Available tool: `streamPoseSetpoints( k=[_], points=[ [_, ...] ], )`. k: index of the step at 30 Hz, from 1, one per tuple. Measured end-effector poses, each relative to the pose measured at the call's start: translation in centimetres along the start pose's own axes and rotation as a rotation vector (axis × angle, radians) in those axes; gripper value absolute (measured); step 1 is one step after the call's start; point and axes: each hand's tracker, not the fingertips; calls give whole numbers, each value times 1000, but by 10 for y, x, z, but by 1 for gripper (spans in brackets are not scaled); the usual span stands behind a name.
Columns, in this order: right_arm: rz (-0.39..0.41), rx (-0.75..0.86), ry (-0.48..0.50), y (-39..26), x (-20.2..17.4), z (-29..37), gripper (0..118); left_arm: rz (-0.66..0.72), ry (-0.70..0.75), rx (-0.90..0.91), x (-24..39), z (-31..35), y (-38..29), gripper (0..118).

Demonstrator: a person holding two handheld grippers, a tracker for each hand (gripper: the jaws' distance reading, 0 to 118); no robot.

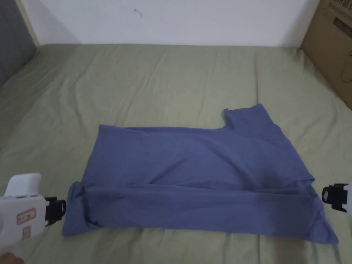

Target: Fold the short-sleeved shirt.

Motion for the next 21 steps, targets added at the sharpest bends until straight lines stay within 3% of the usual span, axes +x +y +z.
streamPoseSetpoints(
  k=[4,5,7,8,11,13,14,15,16,18,21],
  points=[
    [-31,-63,10,-33,2,-9,1,14,15,-10,-1,-9,-29,0],
    [-39,-82,8,-38,3,-12,1,25,15,-6,-4,-13,-31,14],
    [-62,-102,22,-45,4,-15,1,88,20,-8,-7,-19,-30,75],
    [-67,-102,26,-47,4,-14,1,91,9,-20,-6,-25,-25,93],
    [-63,-98,29,-48,2,-11,1,74,12,-45,-4,-44,-26,106],
    [-62,-97,27,-49,1,-10,1,51,22,-123,2,-60,-28,98],
    [-65,-97,29,-49,2,-10,1,50,-3,-138,2,-67,-32,79],
    [-70,-98,31,-50,3,-10,1,14,52,-144,8,-73,-37,59],
    [-76,-99,31,-50,3,-10,1,-50,125,-96,9,-65,-36,46],
    [-78,-103,32,-52,4,-8,1,9,61,-43,3,-49,-31,3],
    [-77,-103,33,-52,7,-9,4,40,-1,-81,-1,-46,-29,3]
  ],
)
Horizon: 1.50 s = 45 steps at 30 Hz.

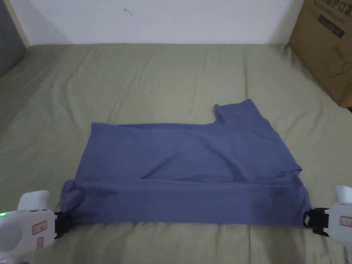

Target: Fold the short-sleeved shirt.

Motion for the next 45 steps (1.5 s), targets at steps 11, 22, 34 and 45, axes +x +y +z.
streamPoseSetpoints(
  k=[11,22,34,45],
  points=[
    [-108,-112,-22,4,11,-62,11,-86,38,-2,15,4,6,3],
    [17,-71,-12,21,-2,-11,6,-119,19,19,13,30,17,3],
    [61,-154,-25,-25,33,10,6,-189,55,-105,7,46,-45,3],
    [59,-103,-67,-36,32,21,83,-225,83,-95,7,47,-46,91]
  ],
)
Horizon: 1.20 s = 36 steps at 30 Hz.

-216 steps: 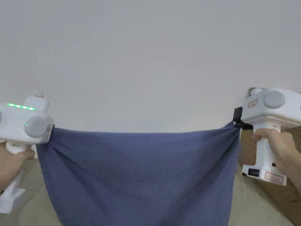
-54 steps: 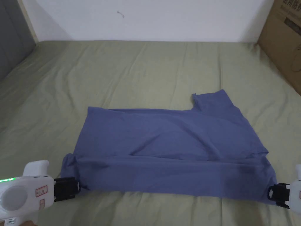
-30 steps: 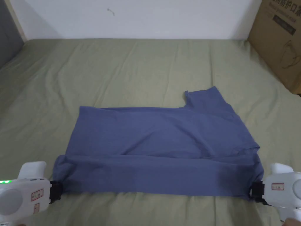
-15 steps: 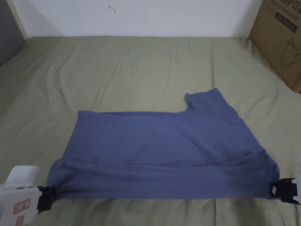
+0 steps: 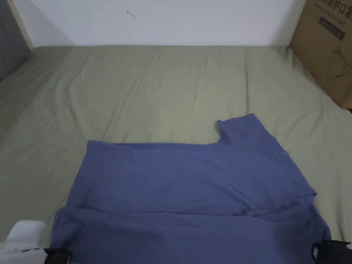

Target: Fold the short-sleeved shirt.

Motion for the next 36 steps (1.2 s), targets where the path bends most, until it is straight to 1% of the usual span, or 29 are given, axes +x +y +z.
streamPoseSetpoints(
  k=[1,4,7,8,9,10,11,12,13,14,15,16,18,19,21,22,23,24,25,27,30,31,34,36],
  points=[
    [8,20,-8,5,-2,4,83,7,6,22,-1,4,3,97],
    [17,63,21,26,-10,20,83,84,2,122,-4,21,22,97],
    [61,127,62,51,-25,27,83,153,-56,201,-6,25,44,96],
    [70,137,59,59,-30,26,80,161,-82,221,-3,23,51,84],
    [78,148,55,65,-34,24,70,143,-80,237,-1,21,56,59],
    [84,182,45,70,-40,21,47,104,-74,231,3,13,62,25],
    [67,196,31,74,-44,13,4,85,-50,221,9,5,65,0],
    [36,211,22,76,-47,4,0,95,-47,221,12,-1,67,0],
    [25,199,33,76,-50,-3,0,88,-70,188,14,-7,69,0],
    [11,170,68,80,-50,-13,0,111,-81,181,19,-11,70,0],
    [-1,152,78,83,-51,-23,0,121,-75,181,20,-16,72,0],
    [10,136,76,87,-53,-32,0,120,-75,172,20,-20,75,0],
    [36,134,39,99,-57,-42,0,106,-39,157,21,-26,83,0],
    [48,135,47,112,-56,-46,0,102,-36,155,19,-29,88,0],
    [42,159,40,140,-55,-56,0,126,-43,151,13,-36,102,0],
    [45,172,41,156,-53,-62,13,135,-50,144,13,-39,111,0],
    [49,196,34,171,-52,-68,60,136,-47,140,13,-42,117,0],
    [63,199,35,192,-51,-78,94,129,-38,144,14,-45,122,0],
    [81,185,31,207,-50,-87,102,112,-30,140,15,-48,127,0],
    [90,167,-3,237,-51,-105,102,70,10,130,22,-50,137,0],
    [107,98,-1,271,-46,-139,100,92,-13,114,21,-58,143,0],
    [87,70,-27,275,-45,-148,98,110,-31,105,21,-62,142,0],
    [83,47,-32,277,-40,-174,95,113,-18,87,23,-68,140,0],
    [105,1,-16,274,-39,-188,85,105,-10,69,25,-72,137,0]
  ],
)
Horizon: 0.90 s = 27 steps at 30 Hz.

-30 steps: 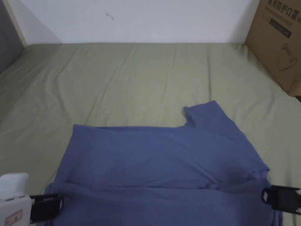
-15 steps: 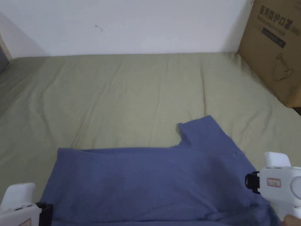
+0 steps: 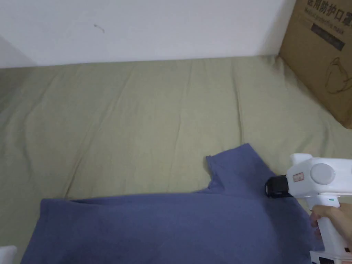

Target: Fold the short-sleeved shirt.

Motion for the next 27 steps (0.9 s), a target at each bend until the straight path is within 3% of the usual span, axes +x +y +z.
streamPoseSetpoints(
  k=[3,4,5,6,14,15,16,17,18,19,20,27],
  points=[
    [41,2,-13,4,-5,9,75,15,-18,-22,0,-3,-2,0],
    [60,18,-2,5,-6,16,59,17,-16,-23,1,-3,-2,0],
    [60,30,27,5,-5,22,16,21,-15,-22,1,-3,-2,0],
    [26,37,58,7,-5,24,0,26,-16,-20,0,-4,-1,0],
    [42,46,20,8,-13,29,0,44,-27,20,-9,-3,23,1],
    [41,47,20,8,-13,30,0,52,-13,32,-10,-5,31,10],
    [40,47,21,8,-13,29,0,63,8,67,-12,-6,40,30],
    [39,44,20,8,-13,29,0,67,26,89,-13,-9,50,62],
    [37,45,21,8,-13,29,0,67,16,91,-17,-16,64,86],
    [37,44,23,8,-13,28,0,76,10,92,-19,-22,77,103],
    [36,41,22,8,-13,28,0,85,12,82,-20,-31,91,113],
    [29,30,26,7,-12,24,0,76,69,51,-21,-85,149,111]
  ],
)
